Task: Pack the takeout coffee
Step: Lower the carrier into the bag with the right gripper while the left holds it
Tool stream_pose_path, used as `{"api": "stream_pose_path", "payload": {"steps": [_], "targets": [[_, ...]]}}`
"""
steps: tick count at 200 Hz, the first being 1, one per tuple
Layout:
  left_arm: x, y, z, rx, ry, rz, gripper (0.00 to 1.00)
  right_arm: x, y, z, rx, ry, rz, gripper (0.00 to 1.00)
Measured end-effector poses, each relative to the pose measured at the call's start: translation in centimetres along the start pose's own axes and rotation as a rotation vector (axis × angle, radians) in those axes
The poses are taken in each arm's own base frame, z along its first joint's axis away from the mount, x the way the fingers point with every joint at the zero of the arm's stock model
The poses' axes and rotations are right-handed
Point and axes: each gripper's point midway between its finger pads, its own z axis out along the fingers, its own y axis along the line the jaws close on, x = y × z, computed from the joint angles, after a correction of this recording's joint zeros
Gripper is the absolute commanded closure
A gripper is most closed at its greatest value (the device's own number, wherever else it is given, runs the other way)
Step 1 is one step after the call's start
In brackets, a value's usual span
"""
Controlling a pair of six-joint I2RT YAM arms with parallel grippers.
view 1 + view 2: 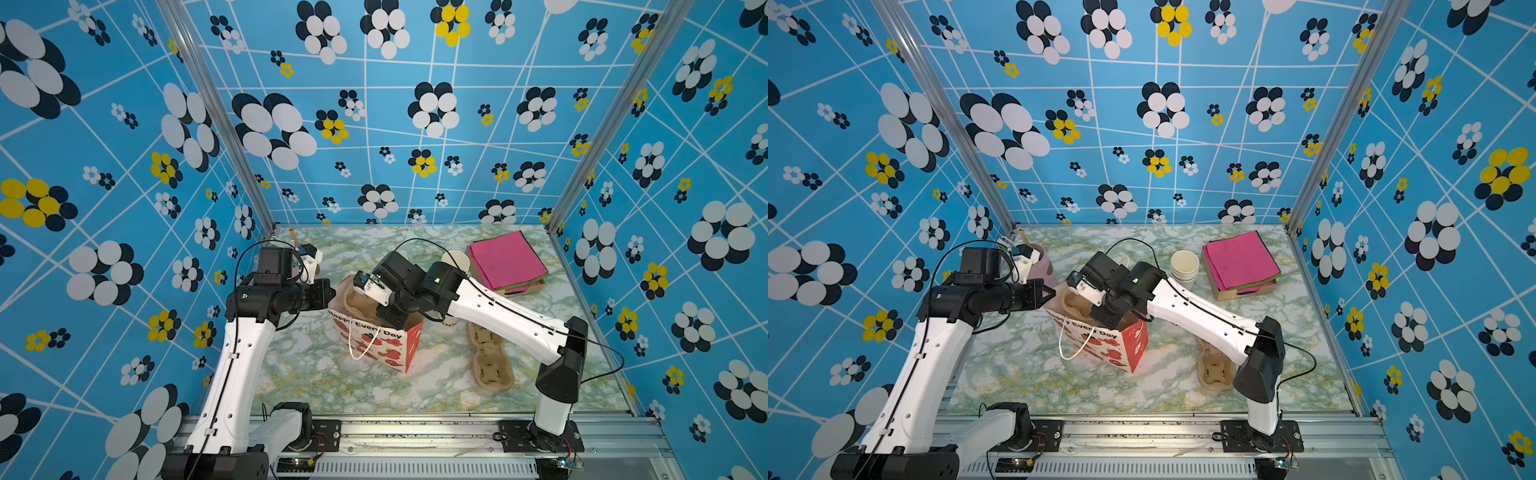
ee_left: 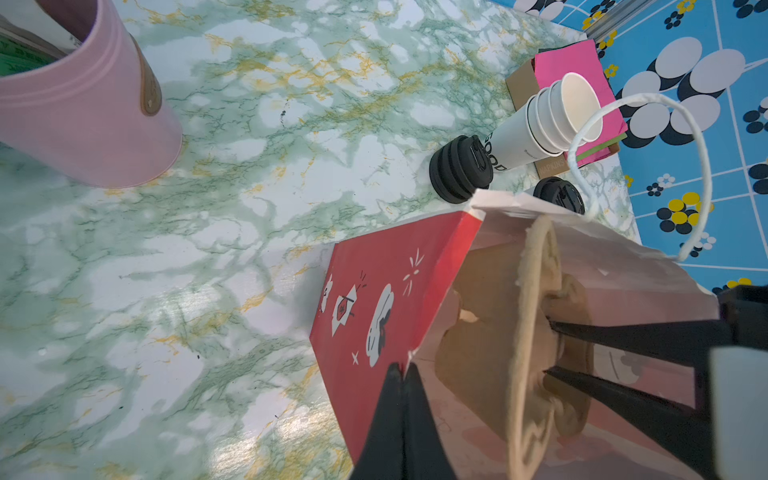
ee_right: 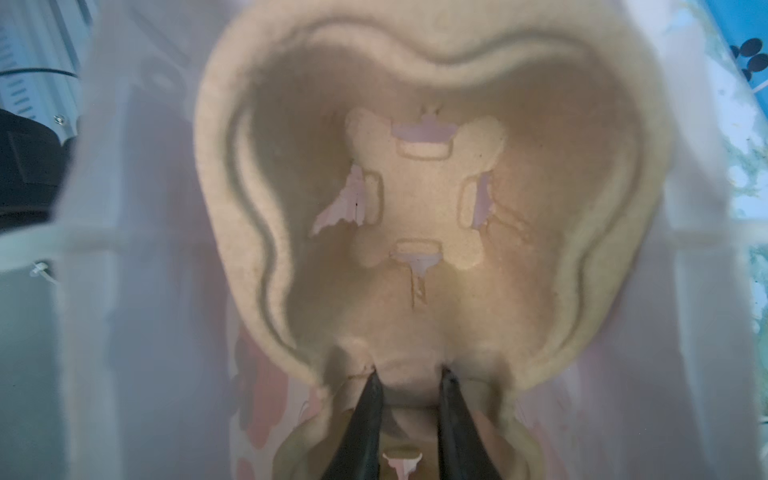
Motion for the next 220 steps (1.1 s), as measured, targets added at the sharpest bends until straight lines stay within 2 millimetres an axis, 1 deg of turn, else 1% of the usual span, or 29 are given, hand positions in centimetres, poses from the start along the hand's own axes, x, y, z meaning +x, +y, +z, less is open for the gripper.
{"api": "stream_pose_path", "payload": {"steps": [34, 87, 173, 206, 220], "targets": [[0.0, 0.0, 0.0, 0.000, 0.000, 0.000, 1.00, 0.2, 0.0, 1.3, -0.003, 0.043, -0.004, 0.80], [0.0, 0.0, 0.0, 0.001, -0.001, 0.004, 1.00, 0.4, 0.0, 2.1, -0.003, 0.090, -0.006, 0.80], [-0.3, 0.0, 0.2, 0.002, -0.012, 0.018, 1.00, 1.6, 0.3, 4.5, -0.030, 0.216, -0.015, 0.79], [-0.3, 0.0, 0.2, 0.002, -0.013, 0.025, 1.00, 2.2, 0.5, 5.6, -0.043, 0.263, -0.018, 0.79], [-0.3, 0.0, 0.2, 0.002, -0.013, 0.026, 1.00, 2.6, 0.6, 6.3, -0.046, 0.285, -0.018, 0.78]]}}
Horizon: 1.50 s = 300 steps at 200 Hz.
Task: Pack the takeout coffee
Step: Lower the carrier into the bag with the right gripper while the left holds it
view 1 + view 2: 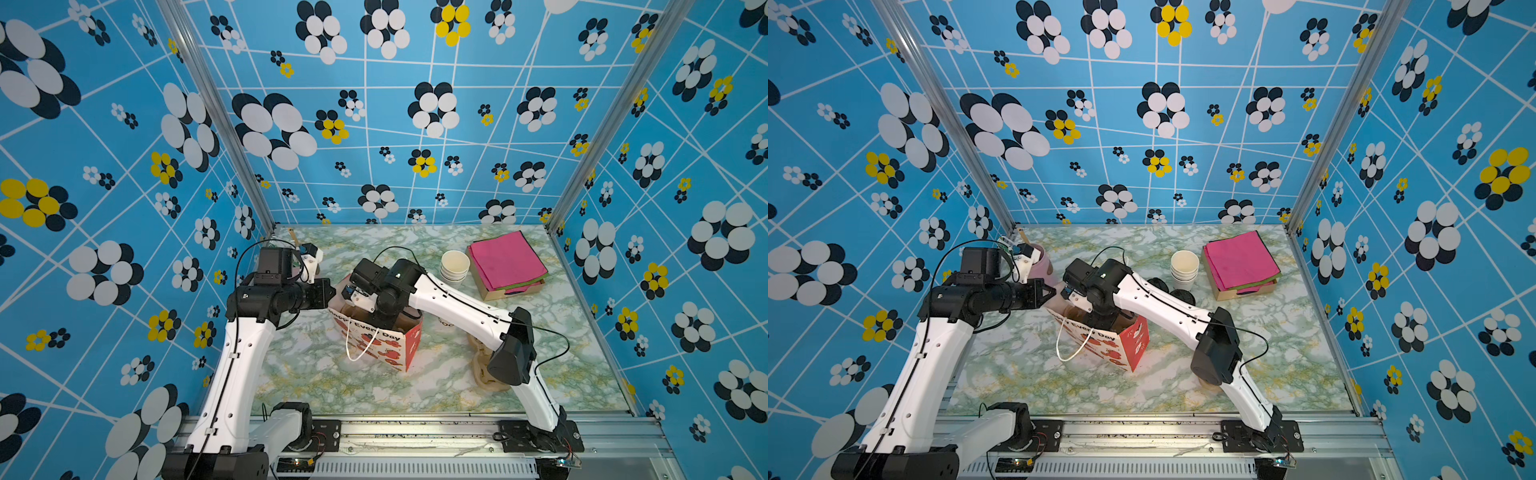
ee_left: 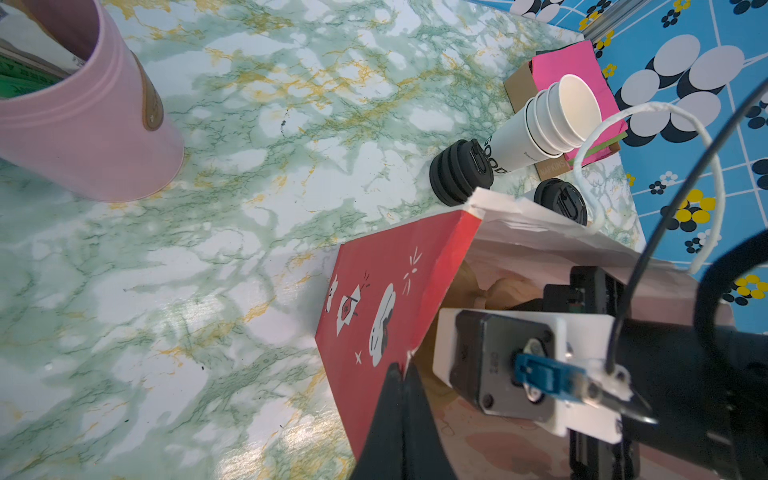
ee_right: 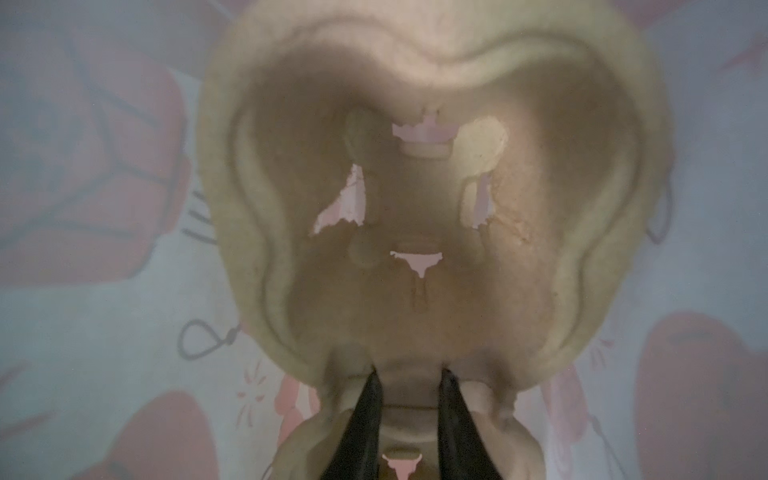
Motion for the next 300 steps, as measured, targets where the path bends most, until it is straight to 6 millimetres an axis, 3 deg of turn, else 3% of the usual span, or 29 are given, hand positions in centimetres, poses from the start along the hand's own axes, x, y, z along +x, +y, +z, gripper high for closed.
{"api": "stream_pose_path", "payload": {"steps": [177, 226, 300], "targets": [[0.2, 0.1, -0.1, -0.002, -0.005, 0.006, 1.00, 3.0, 0.5, 8.3, -0.032, 0.225, -0.001, 0.77], [0.2, 0.1, -0.2, -0.002, -0.008, 0.007, 1.00, 3.7, 0.6, 9.9, -0.037, 0.266, 0.009, 0.75], [0.3, 0.1, -0.3, -0.002, -0.011, 0.008, 1.00, 3.7, 0.7, 9.9, -0.035, 0.271, 0.026, 0.68]]}}
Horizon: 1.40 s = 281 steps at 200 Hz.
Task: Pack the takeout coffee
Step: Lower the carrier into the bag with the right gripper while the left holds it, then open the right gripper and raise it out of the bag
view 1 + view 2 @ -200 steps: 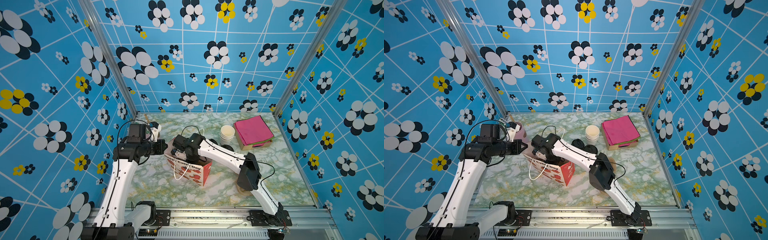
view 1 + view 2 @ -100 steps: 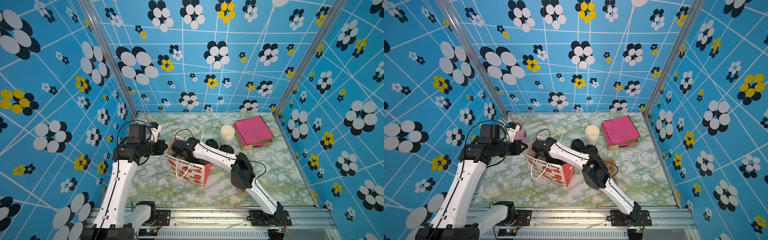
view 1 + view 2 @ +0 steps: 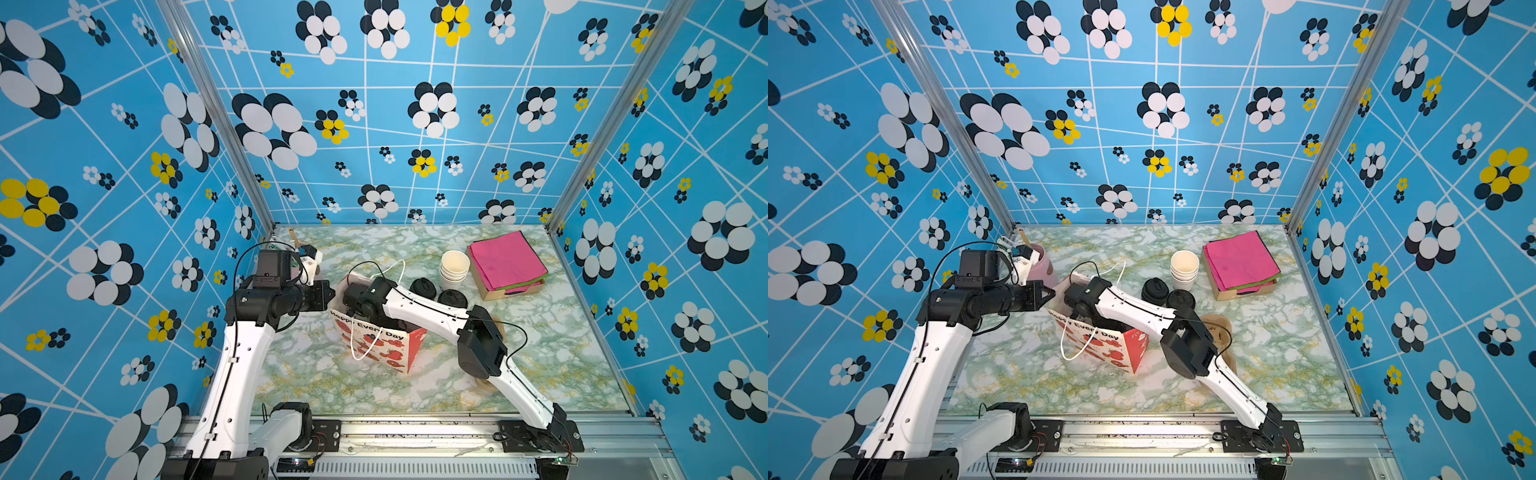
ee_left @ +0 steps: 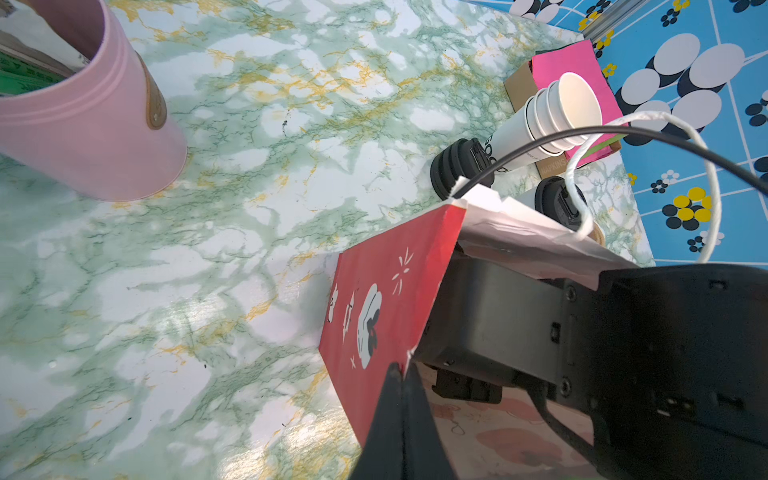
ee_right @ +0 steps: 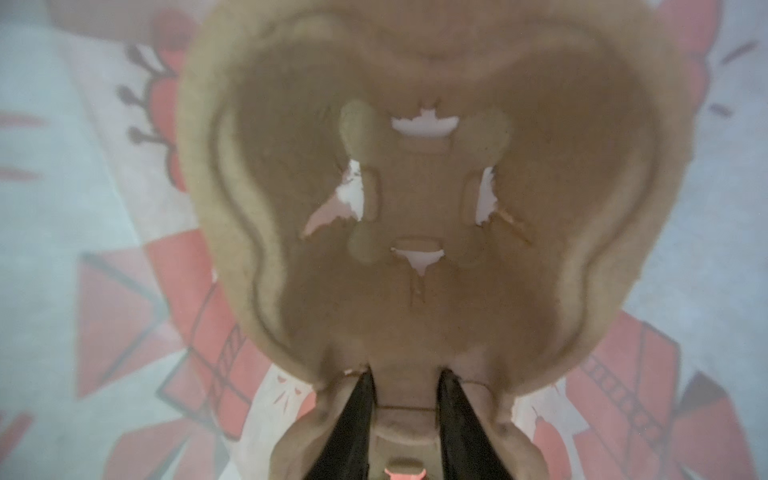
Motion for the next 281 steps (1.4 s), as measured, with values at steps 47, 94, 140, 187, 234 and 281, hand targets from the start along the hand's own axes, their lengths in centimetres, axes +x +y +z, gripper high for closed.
{"api": "stream_pose_path", "payload": {"steps": [47, 94, 140, 187, 234, 281], "targets": [[0.1, 0.0, 0.0, 0.000, -0.001, 0.001, 1.00, -0.3, 0.0, -0.9, 0.002, -0.015, 0.003, 0.52], [0.0, 0.1, -0.2, -0.012, -0.008, 0.005, 1.00, -1.4, -0.1, -4.2, 0.011, -0.107, 0.006, 0.37], [0.1, 0.4, -0.3, -0.024, -0.008, 0.006, 1.00, -2.8, 0.1, -12.5, 0.032, -0.322, 0.001, 0.25], [0.2, 0.4, -0.3, -0.025, -0.005, 0.005, 1.00, -1.7, 0.1, -19.7, 0.063, -0.486, 0.002, 0.16], [0.3, 0.4, -0.3, -0.026, -0.003, 0.006, 1.00, 0.3, -0.4, -27.6, 0.120, -0.688, 0.018, 0.13], [0.4, 0.4, -0.4, -0.026, 0.003, 0.004, 1.00, 5.2, -1.7, -33.8, 0.200, -0.842, 0.087, 0.09]]}}
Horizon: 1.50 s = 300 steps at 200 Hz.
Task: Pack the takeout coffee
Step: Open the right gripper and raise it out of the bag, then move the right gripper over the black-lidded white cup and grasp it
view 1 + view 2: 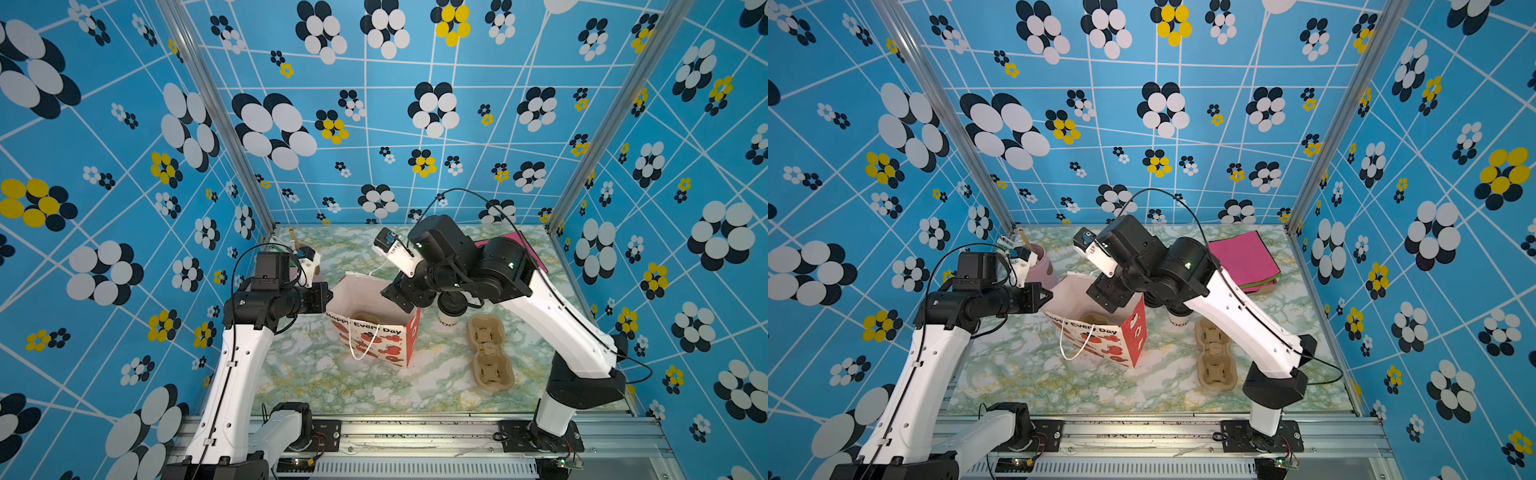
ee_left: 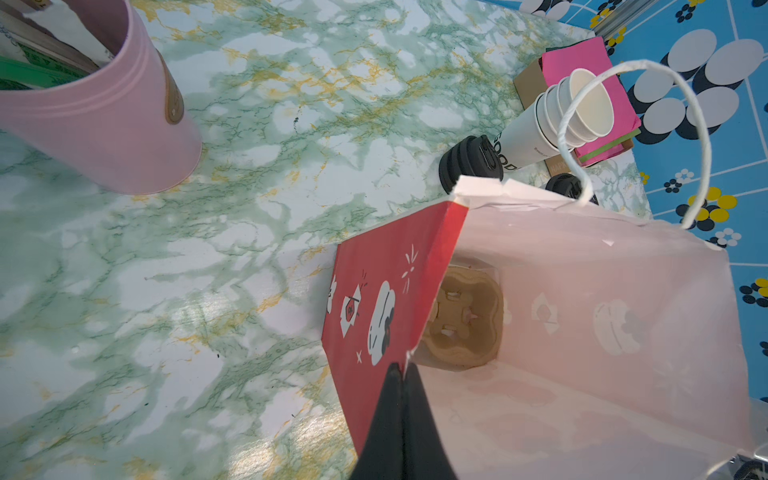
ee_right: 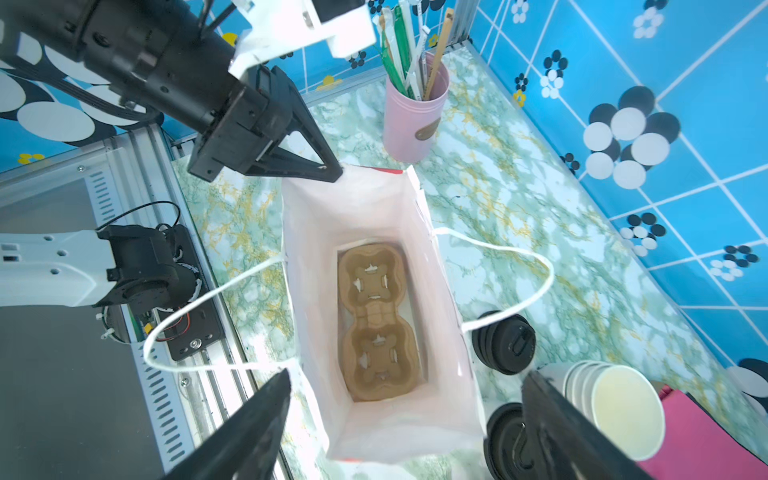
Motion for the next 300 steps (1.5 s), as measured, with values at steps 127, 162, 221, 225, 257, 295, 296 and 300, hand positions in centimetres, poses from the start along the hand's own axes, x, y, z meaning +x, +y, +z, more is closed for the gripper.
{"api": "stream_pose_path", "payload": {"steps": [127, 162, 221, 225, 257, 295, 296, 300], "targets": [[0.2, -0.1, -0.2, 0.000, 0.000, 0.007, 0.98, 15.8, -12.3, 1.2, 0.328, 0.270, 0.467, 0.01], [0.2, -0.1, -0.2, 0.000, -0.001, 0.007, 0.96, 18.9, -12.7, 4.2, 0.331, 0.386, 0.518, 0.01], [0.2, -0.1, -0.3, -0.004, -0.002, 0.008, 0.96, 22.5, -12.8, 8.1, 0.315, 0.504, 0.573, 0.01], [0.2, -0.1, -0.3, -0.004, -0.002, 0.008, 0.96, 22.7, -12.8, 8.3, 0.314, 0.510, 0.576, 0.01], [0.2, 0.0, -0.4, -0.007, -0.003, 0.008, 0.95, 23.8, -12.3, 9.4, 0.295, 0.544, 0.588, 0.01], [0.3, 0.0, -0.4, -0.009, 0.000, 0.007, 0.95, 24.3, -12.0, 10.4, 0.273, 0.557, 0.596, 0.02], [0.3, 0.0, -0.4, -0.009, 0.000, 0.007, 0.95, 24.3, -12.0, 10.4, 0.273, 0.558, 0.596, 0.02], [0.3, 0.0, -0.4, -0.009, 0.000, 0.007, 0.95, 24.4, -12.0, 10.5, 0.270, 0.559, 0.597, 0.02]]}}
